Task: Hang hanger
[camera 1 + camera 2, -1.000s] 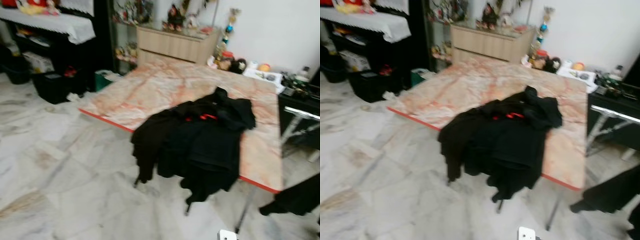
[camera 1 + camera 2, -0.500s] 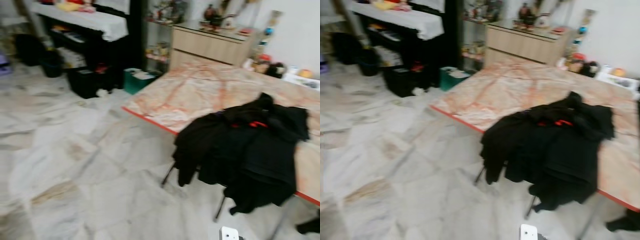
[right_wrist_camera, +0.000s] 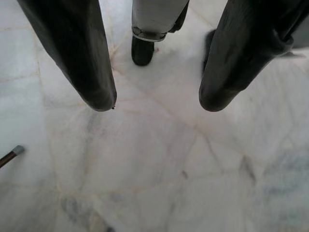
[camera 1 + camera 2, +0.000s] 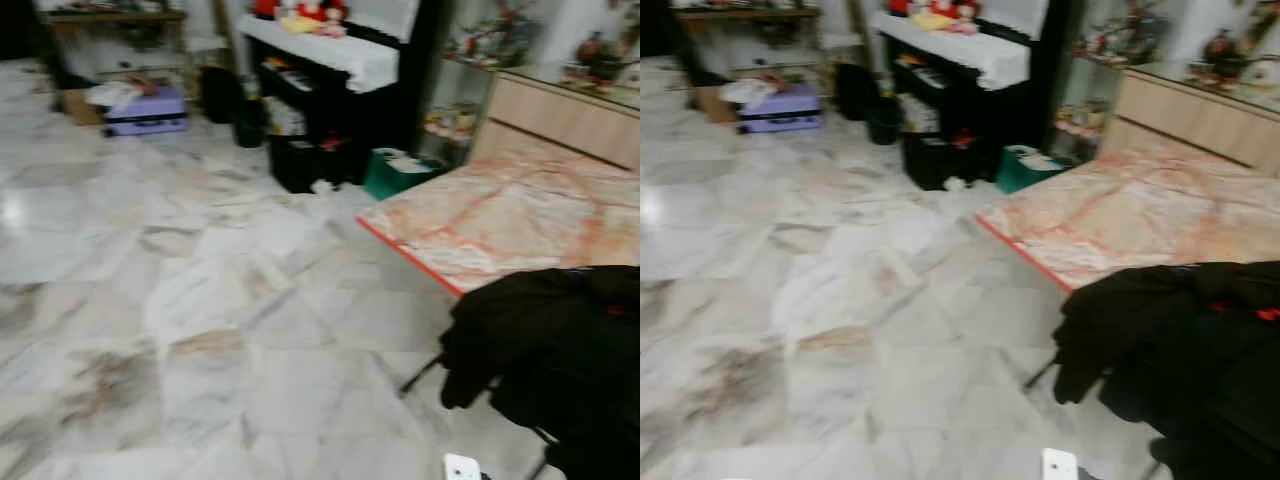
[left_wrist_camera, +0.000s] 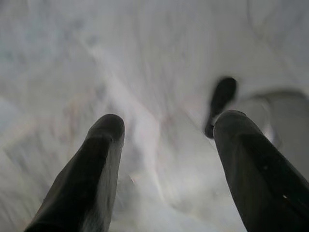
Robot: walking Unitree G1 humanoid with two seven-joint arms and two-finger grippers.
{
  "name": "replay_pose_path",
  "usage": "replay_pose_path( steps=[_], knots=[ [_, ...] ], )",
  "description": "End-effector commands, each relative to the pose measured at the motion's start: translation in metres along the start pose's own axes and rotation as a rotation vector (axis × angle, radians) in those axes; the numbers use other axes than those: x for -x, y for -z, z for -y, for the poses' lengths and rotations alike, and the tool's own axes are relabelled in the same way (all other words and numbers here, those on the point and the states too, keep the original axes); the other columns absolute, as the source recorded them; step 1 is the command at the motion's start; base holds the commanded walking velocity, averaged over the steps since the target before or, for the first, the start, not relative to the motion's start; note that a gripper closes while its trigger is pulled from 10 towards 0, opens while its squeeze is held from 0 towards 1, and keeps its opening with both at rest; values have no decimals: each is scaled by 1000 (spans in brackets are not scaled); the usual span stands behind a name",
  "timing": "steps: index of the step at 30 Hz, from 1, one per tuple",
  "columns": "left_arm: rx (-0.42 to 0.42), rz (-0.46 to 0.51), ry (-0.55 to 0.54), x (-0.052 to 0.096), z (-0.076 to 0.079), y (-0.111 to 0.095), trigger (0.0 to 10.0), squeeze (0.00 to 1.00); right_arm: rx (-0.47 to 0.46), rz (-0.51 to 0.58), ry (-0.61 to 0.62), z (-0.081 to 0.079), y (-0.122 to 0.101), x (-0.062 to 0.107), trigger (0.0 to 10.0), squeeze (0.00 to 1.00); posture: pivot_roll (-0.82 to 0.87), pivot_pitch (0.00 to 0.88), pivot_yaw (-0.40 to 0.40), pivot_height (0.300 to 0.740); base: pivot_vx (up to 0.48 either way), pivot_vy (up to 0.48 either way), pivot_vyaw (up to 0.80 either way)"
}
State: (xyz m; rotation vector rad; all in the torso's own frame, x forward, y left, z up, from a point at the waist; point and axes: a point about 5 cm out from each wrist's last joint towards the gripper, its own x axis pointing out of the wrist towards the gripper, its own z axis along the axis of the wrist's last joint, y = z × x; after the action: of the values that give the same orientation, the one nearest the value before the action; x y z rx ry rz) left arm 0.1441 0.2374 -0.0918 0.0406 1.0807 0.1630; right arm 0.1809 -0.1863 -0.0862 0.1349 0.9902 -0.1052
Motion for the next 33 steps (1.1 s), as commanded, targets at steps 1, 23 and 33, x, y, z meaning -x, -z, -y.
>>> replay_pose_path(
  steps=[1, 23, 33],
  knots=[
    [3, 8, -18, 0, -3, -3, 10000, 0, 6, 6, -17, -5, -3, -1, 10000, 0, 168, 0, -63, 740, 0, 0, 800],
    [66, -8, -48, 2, -4, 13, 10000, 0, 31, -5, -20, 1, 1, 0, 10000, 0, 176, 0, -89, 740, 0, 0, 800],
    [42, -14, -36, 2, 6, 14, 10000, 0, -4, -15, -6, 2, 6, 1, 10000, 0, 171, 0, -78, 740, 0, 0, 160]
  ],
)
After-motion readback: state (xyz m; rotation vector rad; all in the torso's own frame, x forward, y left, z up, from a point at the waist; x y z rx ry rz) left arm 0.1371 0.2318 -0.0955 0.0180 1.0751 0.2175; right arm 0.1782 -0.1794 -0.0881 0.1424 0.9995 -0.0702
